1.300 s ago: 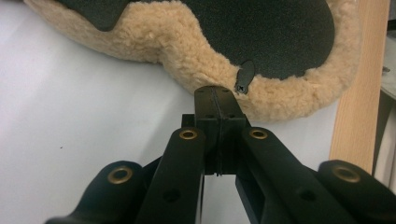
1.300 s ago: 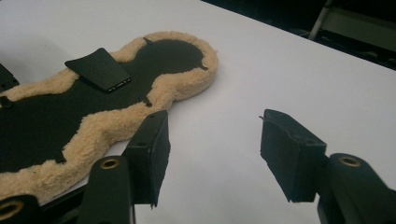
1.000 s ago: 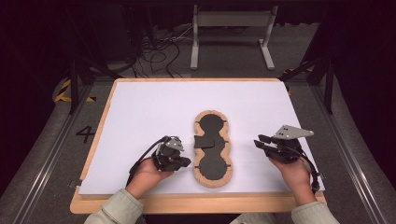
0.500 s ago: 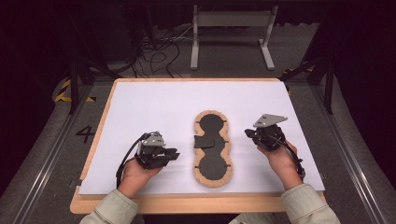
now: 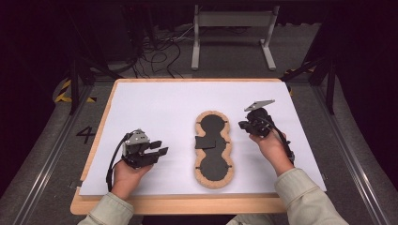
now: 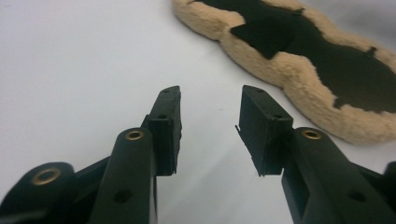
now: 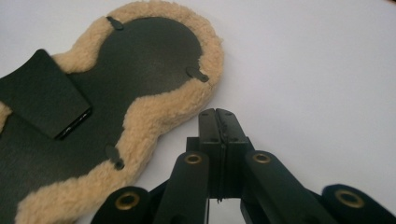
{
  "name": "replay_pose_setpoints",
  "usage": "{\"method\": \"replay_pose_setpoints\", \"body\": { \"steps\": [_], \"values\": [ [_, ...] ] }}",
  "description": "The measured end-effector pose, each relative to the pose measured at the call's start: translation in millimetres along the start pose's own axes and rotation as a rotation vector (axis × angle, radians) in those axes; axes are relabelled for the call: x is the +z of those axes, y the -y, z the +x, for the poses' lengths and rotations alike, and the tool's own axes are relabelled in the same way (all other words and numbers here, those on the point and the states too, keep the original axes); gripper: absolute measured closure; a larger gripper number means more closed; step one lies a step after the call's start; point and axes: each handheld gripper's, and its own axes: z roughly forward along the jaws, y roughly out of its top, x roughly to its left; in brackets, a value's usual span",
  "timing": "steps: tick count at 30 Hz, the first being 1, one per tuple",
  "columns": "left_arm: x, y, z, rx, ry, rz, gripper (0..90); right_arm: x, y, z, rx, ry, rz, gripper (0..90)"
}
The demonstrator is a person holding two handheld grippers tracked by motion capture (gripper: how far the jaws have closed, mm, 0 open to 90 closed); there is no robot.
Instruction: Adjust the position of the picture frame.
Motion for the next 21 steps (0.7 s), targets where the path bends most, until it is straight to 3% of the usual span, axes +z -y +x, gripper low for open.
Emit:
{"method": "replay_pose_setpoints", "body": {
  "steps": [3,5,9,17,21],
  "values": [
    [-4.3,5.7,7.7,-0.011,-0.049,-0.021,59.9,7.6,-6.7,-3.3,0.004,0.002,0.016,90.0],
    [-7.1,8.8,11.8,-0.038,-0.066,-0.022,59.5,13.0,-11.0,-6.3,0.012,-0.005,0.027,90.0],
    [-10.9,12.1,15.0,-0.046,-0.089,-0.038,57.1,24.8,-16.5,-10.4,0.052,-0.01,0.055,90.0],
    [-12.6,14.1,17.6,-0.056,-0.093,-0.042,54.4,54.0,-22.9,-11.6,0.082,-0.001,0.12,90.0],
    [-12.2,14.5,19.4,-0.059,-0.094,-0.042,54.0,67.3,-20.4,-8.8,0.121,-0.017,0.148,90.0]
  ]
}}
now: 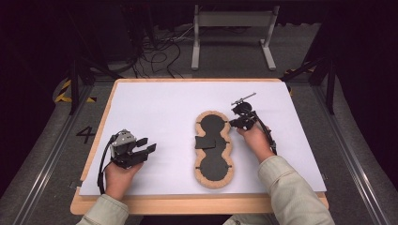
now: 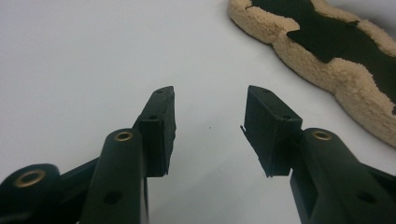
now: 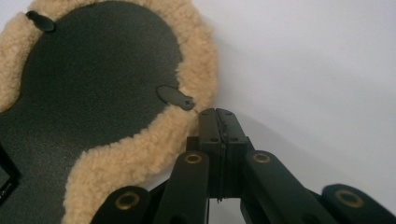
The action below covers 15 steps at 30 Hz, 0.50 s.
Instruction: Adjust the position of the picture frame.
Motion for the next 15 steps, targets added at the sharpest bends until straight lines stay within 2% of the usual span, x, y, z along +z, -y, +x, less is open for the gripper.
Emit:
{"method": "replay_pose_setpoints", "body": {
  "steps": [2,3,6,10,15],
  "values": [
    [0.6,-0.2,0.5,-0.004,0.004,-0.002,53.8,1.9,-1.4,2.3,-0.002,0.023,0.002,90.0],
    [1.2,-0.2,0.3,-0.009,0.01,-0.003,53.8,2.5,-3.0,3.6,0.012,0.021,-0.004,90.0],
    [3.4,-0.6,0.3,-0.009,0.013,-0.002,53.7,5.6,-8.0,8.6,-0.002,0.031,-0.001,90.0],
    [5.1,-1.3,0.4,-0.005,0.02,-0.001,54.0,12.6,-17.6,18.0,-0.019,0.024,-0.002,90.0],
    [5.5,-1.8,1.8,-0.013,0.034,0.001,55.0,21.2,-30.7,37.0,-0.046,-0.011,-0.021,90.0]
  ]
}}
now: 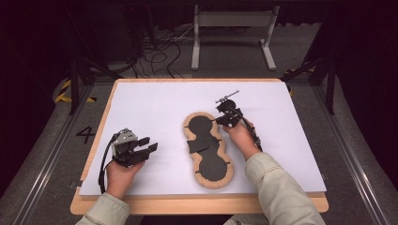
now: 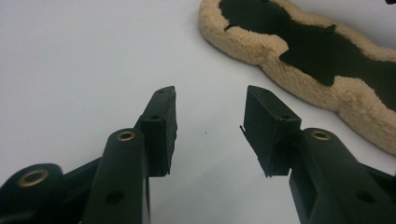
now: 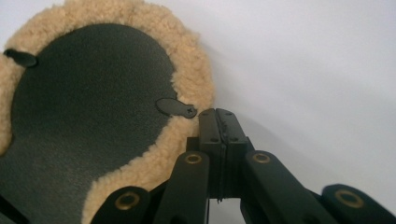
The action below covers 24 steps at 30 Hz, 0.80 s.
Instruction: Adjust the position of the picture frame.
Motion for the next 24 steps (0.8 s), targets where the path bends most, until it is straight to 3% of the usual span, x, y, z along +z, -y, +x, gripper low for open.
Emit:
{"method": "replay_pose_setpoints", "body": {
  "steps": [6,9,11,14,19,20,21,24],
  "values": [
    [-1.4,-0.2,1.6,-0.003,0.003,-0.007,55.2,11.4,-14.9,26.7,-0.053,-0.023,-0.002,90.0],
    [-1.6,-0.2,2.4,-0.002,0.005,-0.006,55.0,16.9,-18.4,38.3,-0.047,-0.059,-0.017,90.0],
    [-1.3,-0.2,2.8,-0.005,0.006,-0.009,54.9,19.9,-20.2,47.2,-0.073,-0.08,-0.028,90.0],
    [-1.3,-0.4,3.3,-0.006,0.011,-0.01,55.1,19.1,-20.1,55.0,-0.092,-0.067,-0.041,90.0],
    [0.8,-0.7,4.7,-0.006,0.027,0.004,55.6,-0.1,-19.0,57.5,-0.115,-0.098,-0.072,90.0],
    [1.4,-0.8,5.3,-0.011,0.031,0.01,55.6,-6.1,-18.1,60.1,-0.132,-0.109,-0.081,90.0],
    [2.6,-1.1,6.3,-0.014,0.034,0.009,54.5,-18.0,-15.1,67.6,-0.182,-0.125,-0.09,90.0],
    [4.0,-2.1,6.3,-0.019,0.033,0.015,53.0,-32.8,-8.4,79.7,-0.242,-0.151,-0.096,90.0]
  ]
}}
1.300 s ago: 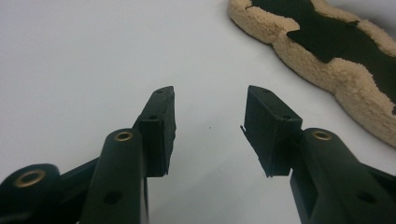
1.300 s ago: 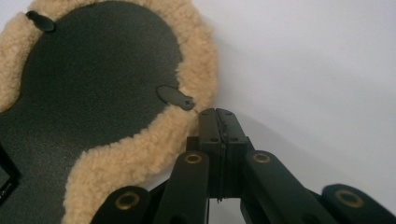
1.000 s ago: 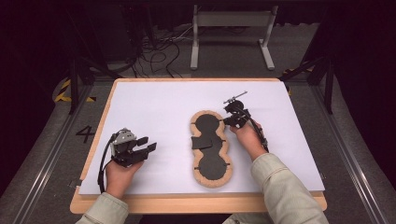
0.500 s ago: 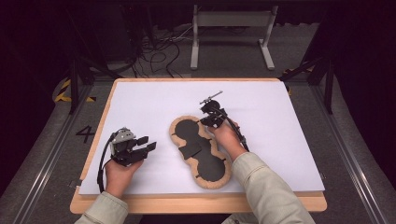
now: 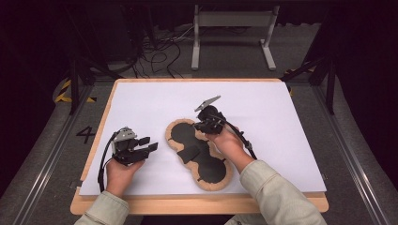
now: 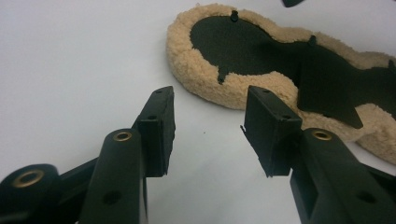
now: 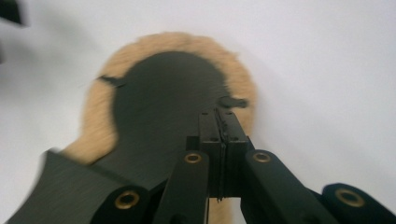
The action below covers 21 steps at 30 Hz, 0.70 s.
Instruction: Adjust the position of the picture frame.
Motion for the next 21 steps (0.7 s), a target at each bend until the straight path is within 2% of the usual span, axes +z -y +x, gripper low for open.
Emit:
{"method": "replay_pose_setpoints", "body": {
  "steps": [2,3,6,7,8,9,11,13,15,17,19,21],
  "values": [
    [0.8,-0.2,0.1,-0.01,0.006,0.004,52.6,-3.0,1.2,3.7,-0.01,-0.006,-0.01,90.0],
    [1.9,-0.8,0.6,-0.007,0.004,0.011,51.7,-10.5,5.4,13.4,-0.037,-0.033,-0.018,90.0],
    [2.1,-1.6,2.1,-0.025,0.011,0.008,50.6,-16.4,10.6,25.7,-0.077,-0.058,-0.012,90.0],
    [2.1,-1.6,2.1,-0.025,0.011,0.008,49.7,-16.4,10.6,25.7,-0.077,-0.058,-0.012,90.0],
    [2.2,-2.3,4.1,-0.035,0.016,-0.005,49.7,-18.6,12.5,30.3,-0.089,-0.069,-0.009,90.0],
    [1.7,-4.1,7.7,-0.074,0.045,-0.019,45.0,-22.9,16.7,39.8,-0.113,-0.089,-0.012,90.0],
    [1.2,-5.9,10.0,-0.093,0.05,-0.041,41.4,-25.1,20.3,45.4,-0.123,-0.113,-0.019,90.0],
    [0.7,-7.1,10.9,-0.09,0.048,-0.053,40.2,-26.0,22.1,48.4,-0.12,-0.131,-0.018,90.0],
    [1.4,-8.5,11.3,-0.092,0.043,-0.056,39.5,-26.1,27.1,57.6,-0.127,-0.158,-0.013,90.0],
    [2.2,-9.0,11.3,-0.094,0.041,-0.056,39.1,-25.5,28.9,61.2,-0.132,-0.166,-0.009,90.0],
    [3.2,-9.6,10.9,-0.093,0.04,-0.054,39.0,-22.5,34.7,72.0,-0.161,-0.184,0.013,90.0],
    [3.9,-9.9,9.9,-0.084,0.028,-0.048,39.0,-20.6,37.5,76.7,-0.166,-0.198,0.022,90.0]
  ]
}}
